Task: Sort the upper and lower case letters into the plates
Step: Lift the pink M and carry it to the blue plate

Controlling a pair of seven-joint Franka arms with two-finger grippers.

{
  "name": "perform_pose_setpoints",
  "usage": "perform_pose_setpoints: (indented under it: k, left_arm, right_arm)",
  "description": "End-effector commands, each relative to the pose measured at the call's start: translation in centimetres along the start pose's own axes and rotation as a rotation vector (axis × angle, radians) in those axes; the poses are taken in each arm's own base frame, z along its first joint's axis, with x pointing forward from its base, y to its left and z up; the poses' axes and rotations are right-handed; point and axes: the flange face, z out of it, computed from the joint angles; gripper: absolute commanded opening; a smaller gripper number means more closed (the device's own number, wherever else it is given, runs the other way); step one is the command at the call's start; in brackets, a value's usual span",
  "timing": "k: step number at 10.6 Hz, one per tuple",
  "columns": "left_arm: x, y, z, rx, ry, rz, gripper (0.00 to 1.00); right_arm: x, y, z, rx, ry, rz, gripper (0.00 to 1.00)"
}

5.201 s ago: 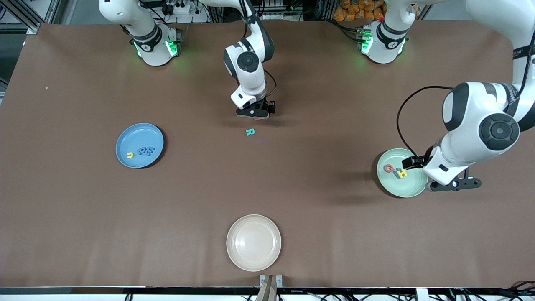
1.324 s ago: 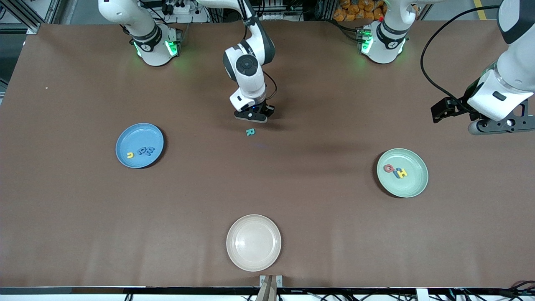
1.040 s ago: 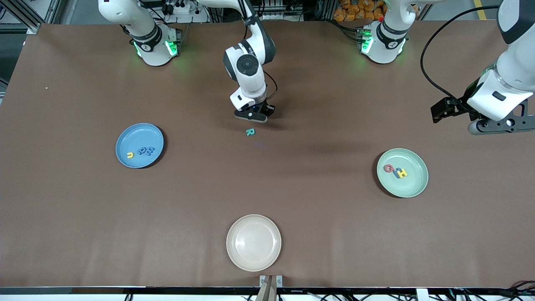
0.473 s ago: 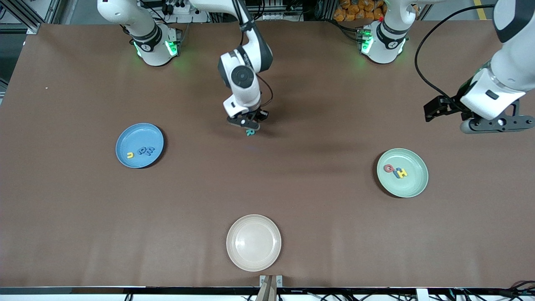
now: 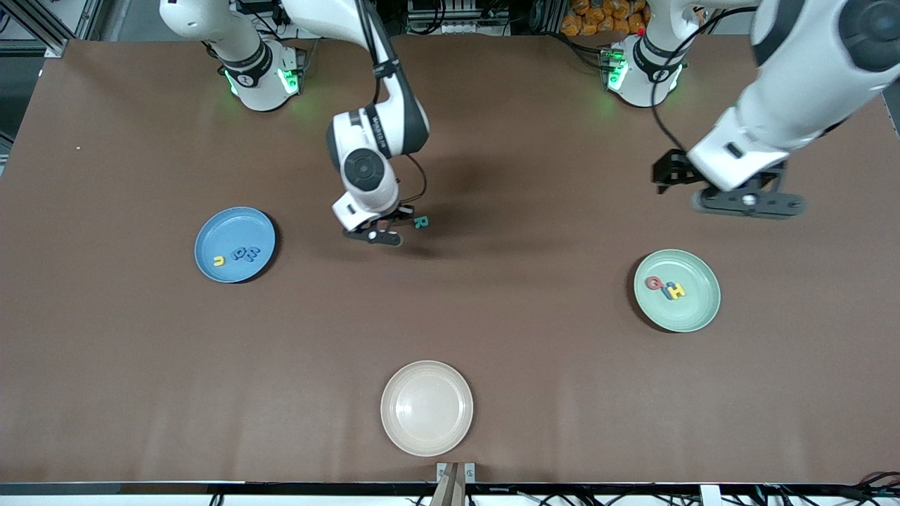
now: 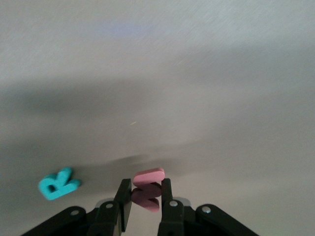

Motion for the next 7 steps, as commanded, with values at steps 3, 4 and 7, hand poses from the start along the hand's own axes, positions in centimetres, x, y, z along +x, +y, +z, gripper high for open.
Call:
perform_pose_setpoints:
  k: [3,4,7]
  left_arm:
    - [2.7,4.2,3.9,-0.076,0.004,0.009,1.0]
    - [3.2,5.3,4.8,-0.1,0.004,-0.008,1.0]
    - [3.5,10.9,7.3,-0.111,0.014,-0.118,1.0]
  right_arm:
    - [5.4,10.7,-5.6,-0.066,-0.045,-0.078,0.0]
    - [6.8,14.4,-6.9,-0.052,-0.06,-0.094,0.0]
    - [9.6,21.4,-7.0,-0.091,-0.054,-0.103,0.0]
